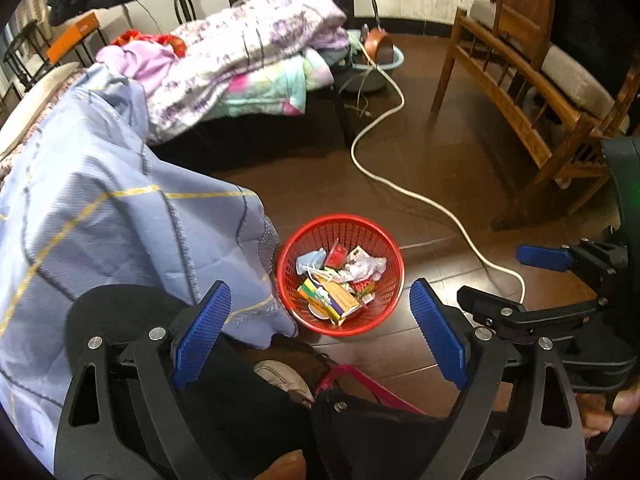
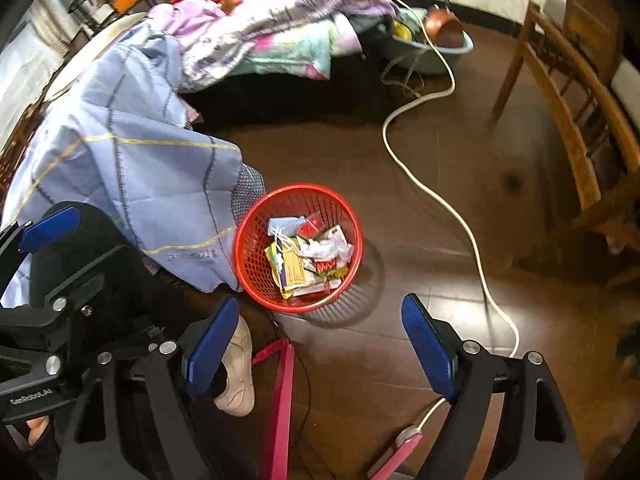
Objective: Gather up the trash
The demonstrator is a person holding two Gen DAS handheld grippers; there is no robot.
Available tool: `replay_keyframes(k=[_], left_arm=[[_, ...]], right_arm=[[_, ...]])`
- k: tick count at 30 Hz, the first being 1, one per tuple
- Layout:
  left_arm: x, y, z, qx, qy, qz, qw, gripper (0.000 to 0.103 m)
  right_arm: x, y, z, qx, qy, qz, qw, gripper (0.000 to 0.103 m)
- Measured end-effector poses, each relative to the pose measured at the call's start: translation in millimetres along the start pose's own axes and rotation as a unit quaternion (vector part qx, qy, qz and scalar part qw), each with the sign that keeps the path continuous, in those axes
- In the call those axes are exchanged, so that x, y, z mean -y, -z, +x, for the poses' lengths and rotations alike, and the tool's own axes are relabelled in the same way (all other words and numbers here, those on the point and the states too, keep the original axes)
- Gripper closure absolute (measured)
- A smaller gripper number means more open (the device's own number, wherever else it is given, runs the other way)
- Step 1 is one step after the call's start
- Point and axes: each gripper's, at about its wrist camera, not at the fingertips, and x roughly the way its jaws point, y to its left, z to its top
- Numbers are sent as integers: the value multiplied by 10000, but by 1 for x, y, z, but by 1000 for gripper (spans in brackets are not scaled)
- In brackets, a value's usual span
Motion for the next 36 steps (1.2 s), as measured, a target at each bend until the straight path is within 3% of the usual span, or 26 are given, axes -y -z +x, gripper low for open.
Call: replay_keyframes(k=[4, 11, 36], left_arm=[[-1, -1, 22, -326, 123, -73, 9994, 15], [-4, 3, 23, -368, 5, -113, 9993, 15], [-12, 1, 36, -684, -187, -387, 9967, 15]], right_arm=[[8, -1, 22, -49, 83, 246, 9997, 21], [12, 1, 35, -73, 385, 164, 9991, 21], [-1, 7, 24, -32, 249, -243, 9994, 21]])
